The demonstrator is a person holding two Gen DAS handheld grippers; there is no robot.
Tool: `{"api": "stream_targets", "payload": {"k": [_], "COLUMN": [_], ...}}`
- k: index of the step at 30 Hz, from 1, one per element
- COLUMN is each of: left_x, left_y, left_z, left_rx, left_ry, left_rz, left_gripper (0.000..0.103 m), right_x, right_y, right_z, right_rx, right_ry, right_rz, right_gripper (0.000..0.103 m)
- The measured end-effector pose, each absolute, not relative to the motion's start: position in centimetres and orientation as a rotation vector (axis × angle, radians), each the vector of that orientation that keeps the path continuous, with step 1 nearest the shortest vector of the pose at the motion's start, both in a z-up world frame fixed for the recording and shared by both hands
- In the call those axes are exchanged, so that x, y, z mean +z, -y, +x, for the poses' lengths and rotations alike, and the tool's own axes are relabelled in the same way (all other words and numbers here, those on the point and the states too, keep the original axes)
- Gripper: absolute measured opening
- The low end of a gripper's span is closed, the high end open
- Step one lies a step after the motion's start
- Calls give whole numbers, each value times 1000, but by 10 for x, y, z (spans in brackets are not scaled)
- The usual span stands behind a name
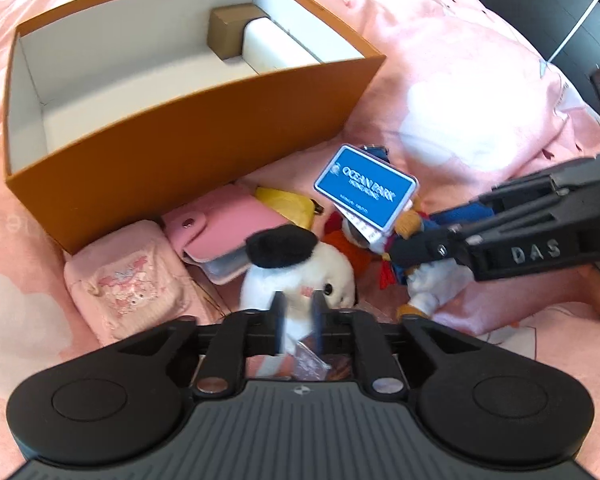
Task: Organize objects
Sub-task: 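Grasp the white plush dog with the left gripper while the right gripper grasps the duck keychain, then lift the plush dog with the left tool while the right tool lifts the duck keychain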
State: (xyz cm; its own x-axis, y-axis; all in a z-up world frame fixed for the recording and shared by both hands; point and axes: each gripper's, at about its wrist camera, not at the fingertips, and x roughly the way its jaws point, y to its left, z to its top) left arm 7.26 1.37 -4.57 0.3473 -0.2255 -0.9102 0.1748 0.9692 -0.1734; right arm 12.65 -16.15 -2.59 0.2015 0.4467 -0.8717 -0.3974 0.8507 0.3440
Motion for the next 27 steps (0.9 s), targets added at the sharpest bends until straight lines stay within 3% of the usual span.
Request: {"api": "stream_targets", "payload": {"k": [2, 9, 12, 19, 27], "left_x": [-45, -59, -65, -84, -74], "left_y": [-19, -32, -35, -27, -17], "left_z": [74, 92, 99, 112, 104], "left_rx": [-259, -313, -342, -402, -341], "left_ry": [-1183, -1270, -1291, -1351, -1330], "left_rz": [-38, -73, -83, -122, -99], "left_gripper": [48, 61, 73, 73, 61], "right_x": [-27, -35, -36, -40, -40], "right_y": [160, 152, 151, 152, 152], "right_z": [125, 125, 125, 128, 130], "right_rx": [609, 627, 629, 629, 623], "right_ry": [-1239, -1267, -1269, -1287, -1291], "right_rz": [46, 15, 7, 12, 19], "right_gripper": [39, 39, 39, 39, 39]}}
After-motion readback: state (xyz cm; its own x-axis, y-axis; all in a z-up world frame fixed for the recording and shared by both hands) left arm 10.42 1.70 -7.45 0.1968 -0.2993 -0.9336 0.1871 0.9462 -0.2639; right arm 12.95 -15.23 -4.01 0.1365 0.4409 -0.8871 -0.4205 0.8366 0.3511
